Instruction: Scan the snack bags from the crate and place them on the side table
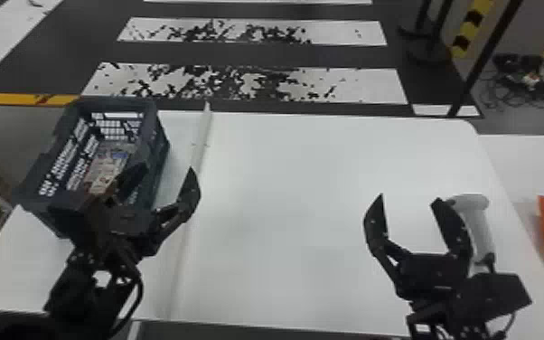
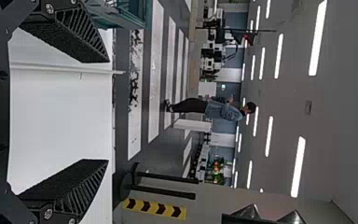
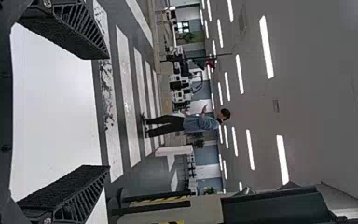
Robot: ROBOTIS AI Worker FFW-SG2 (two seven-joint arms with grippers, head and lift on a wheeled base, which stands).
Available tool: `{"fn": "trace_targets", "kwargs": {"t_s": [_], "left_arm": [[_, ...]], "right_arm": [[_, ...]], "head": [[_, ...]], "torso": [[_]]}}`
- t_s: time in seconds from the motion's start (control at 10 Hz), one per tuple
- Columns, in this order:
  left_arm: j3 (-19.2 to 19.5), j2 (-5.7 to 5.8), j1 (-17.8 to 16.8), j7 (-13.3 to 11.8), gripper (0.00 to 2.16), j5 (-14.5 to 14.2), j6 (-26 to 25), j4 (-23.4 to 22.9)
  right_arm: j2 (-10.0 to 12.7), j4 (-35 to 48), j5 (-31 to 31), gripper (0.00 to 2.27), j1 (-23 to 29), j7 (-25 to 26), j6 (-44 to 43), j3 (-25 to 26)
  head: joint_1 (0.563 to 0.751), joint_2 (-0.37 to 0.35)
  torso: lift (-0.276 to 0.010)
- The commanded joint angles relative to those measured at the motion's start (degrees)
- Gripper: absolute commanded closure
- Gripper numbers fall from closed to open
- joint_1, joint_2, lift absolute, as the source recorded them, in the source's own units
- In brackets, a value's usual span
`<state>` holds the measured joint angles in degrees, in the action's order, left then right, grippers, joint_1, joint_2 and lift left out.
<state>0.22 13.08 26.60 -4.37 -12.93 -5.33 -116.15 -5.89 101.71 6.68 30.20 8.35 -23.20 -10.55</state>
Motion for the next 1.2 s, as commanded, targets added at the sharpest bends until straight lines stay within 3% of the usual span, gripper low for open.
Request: {"fn": "trace_targets", "kwargs": {"t_s": [0.0,0.2,0.4,0.7,0.9,1.1], "left_arm": [[5.0,1.33,-2.1,-2.1,0.14,-0.6,-8.9,-4.3],[10.4,3.35,-6.7,-4.7,0.14,-2.4,-20.6,-6.5],[13.3,5.29,-13.4,-7.3,0.14,-1.5,-34.0,-6.5],[14.7,7.84,-20.8,-9.2,0.14,0.5,-37.0,-1.4],[14.7,10.47,-27.7,-13.3,0.14,1.9,-44.4,5.8],[14.0,12.14,-31.0,-17.5,0.14,6.3,-45.3,10.1]], "right_arm": [[0.0,-0.5,0.0,0.04,0.0,0.0,0.0,0.0],[-0.2,-0.7,0.0,0.04,0.1,-0.1,0.1,0.0],[-0.3,-1.0,0.0,0.04,0.3,-0.1,0.1,0.0],[-0.3,-1.4,0.0,0.04,0.5,-0.2,0.1,-0.1],[-0.3,-1.4,0.0,0.04,0.6,-0.2,0.3,-0.1],[-0.3,-1.6,-0.1,0.04,0.6,-0.2,0.5,-0.1]], "head": [[0.695,0.052],[0.695,0.11],[0.695,0.147],[0.695,0.2],[0.695,0.229],[0.695,0.255]], "torso": [[-0.081],[-0.081],[-0.081],[-0.081],[-0.081],[-0.081]]}}
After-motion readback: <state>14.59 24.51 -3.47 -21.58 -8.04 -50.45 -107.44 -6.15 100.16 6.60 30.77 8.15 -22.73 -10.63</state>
